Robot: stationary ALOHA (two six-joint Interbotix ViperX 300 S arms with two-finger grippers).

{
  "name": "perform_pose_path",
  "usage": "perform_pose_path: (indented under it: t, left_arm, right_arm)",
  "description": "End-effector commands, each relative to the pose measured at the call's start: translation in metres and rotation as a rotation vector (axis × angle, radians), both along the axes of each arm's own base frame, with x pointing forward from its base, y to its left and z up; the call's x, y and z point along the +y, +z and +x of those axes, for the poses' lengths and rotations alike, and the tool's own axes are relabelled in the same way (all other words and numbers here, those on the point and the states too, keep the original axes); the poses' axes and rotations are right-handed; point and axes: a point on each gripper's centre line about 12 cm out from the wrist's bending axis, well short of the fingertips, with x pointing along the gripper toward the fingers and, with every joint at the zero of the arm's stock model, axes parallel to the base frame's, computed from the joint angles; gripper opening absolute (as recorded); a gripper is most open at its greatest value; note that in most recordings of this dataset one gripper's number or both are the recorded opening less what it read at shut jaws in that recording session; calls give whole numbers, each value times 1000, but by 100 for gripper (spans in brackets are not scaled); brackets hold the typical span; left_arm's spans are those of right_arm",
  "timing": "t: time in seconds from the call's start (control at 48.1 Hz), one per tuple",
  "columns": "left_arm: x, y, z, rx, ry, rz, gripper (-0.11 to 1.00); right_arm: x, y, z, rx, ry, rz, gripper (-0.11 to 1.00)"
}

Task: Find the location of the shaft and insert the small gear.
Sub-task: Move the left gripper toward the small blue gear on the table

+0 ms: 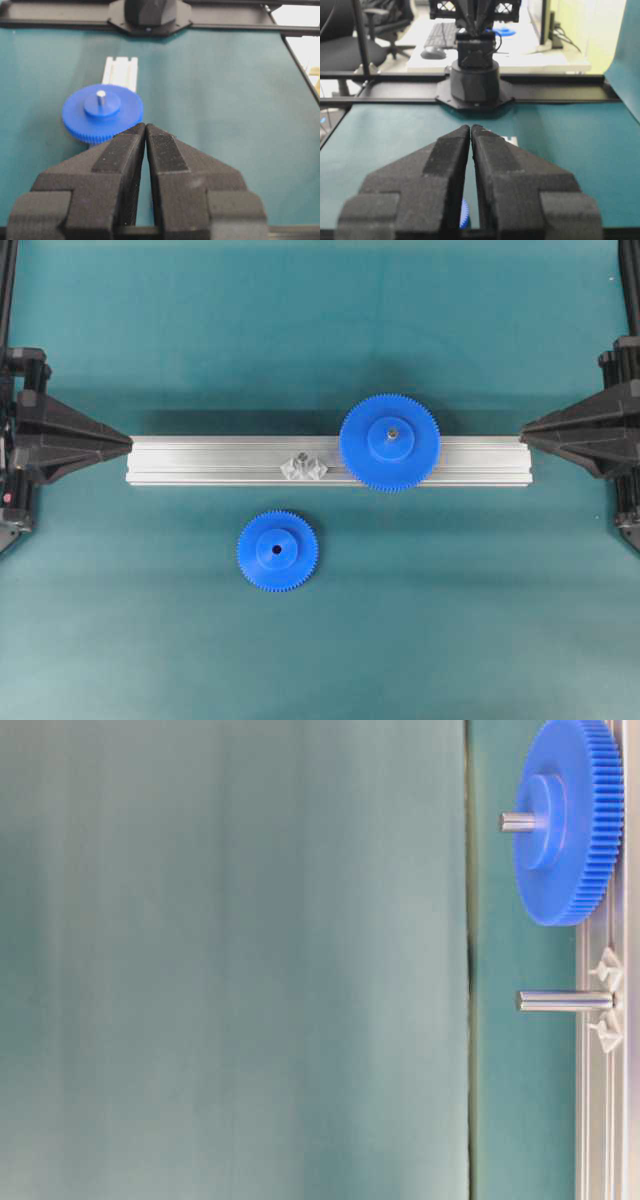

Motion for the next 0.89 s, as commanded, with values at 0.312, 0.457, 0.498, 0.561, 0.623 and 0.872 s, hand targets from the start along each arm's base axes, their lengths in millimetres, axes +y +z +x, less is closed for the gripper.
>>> perform_pose_path:
  t: [0.312, 0.457, 0.498, 0.561, 0.623, 0.872]
  left_arm:
    - [-12, -8, 38, 258, -49, -2, -1]
    - [-26, -13, 58, 395, -101, 21, -1]
    - [-29, -17, 63, 431, -108, 25, -1]
    - [-32, -20, 72, 469, -117, 29, -1]
    - [-33, -25, 81, 496, -117, 31, -1]
    - [-38, -43, 114, 587, -115, 27, -1]
  right_arm:
    - [1, -31, 1, 237, -4, 164, 8]
    - [2, -37, 0, 357, -8, 186, 8]
    - [2, -38, 0, 386, -10, 186, 8]
    - [2, -38, 1, 417, -11, 185, 8]
    - [2, -39, 2, 449, -13, 185, 8]
    - [3, -45, 13, 530, -17, 184, 8]
